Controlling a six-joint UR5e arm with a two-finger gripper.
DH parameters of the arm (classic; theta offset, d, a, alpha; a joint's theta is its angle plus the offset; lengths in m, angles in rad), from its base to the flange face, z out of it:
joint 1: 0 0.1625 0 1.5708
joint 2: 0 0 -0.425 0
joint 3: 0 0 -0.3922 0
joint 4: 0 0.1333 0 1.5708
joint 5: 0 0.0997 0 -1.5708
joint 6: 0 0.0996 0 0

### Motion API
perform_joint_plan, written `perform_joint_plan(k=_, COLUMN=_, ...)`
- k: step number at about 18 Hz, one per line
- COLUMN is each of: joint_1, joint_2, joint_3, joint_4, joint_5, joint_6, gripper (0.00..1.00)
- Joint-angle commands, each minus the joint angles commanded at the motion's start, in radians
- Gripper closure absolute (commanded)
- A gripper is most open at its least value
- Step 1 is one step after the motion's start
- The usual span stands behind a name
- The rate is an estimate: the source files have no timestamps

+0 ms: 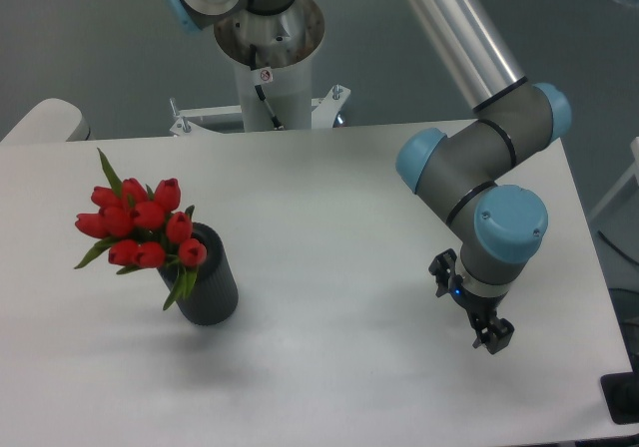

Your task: Pick up the flowers from the vase

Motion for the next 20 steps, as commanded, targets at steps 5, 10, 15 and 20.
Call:
perform_joint_plan(k=5, joint_1=0.000, joint_2=0.000, joint_3=0.000, joint_4=-0.002, joint_5=0.000, joint_6=0.000, gripper=0.00)
perform_joint_plan(k=10, joint_1=-0.006, joint_2=0.006, joint_3=-0.014, joint_4=0.000, joint_5=-0.005, joint_6=-0.038, gripper=0.00)
perform_joint_plan(k=15, joint_1=-0.023, joint_2=0.029, joint_3=-0.041, joint_4=0.008, joint_5=-0.015, joint_6=-0.072, gripper=0.00)
perform_joint_plan(k=20, joint_1=-0.043, joint_2=0.107, joint_3=-0.116, joint_4=0.000, joint_5=-0.165, joint_6=-0.080, gripper=0.00)
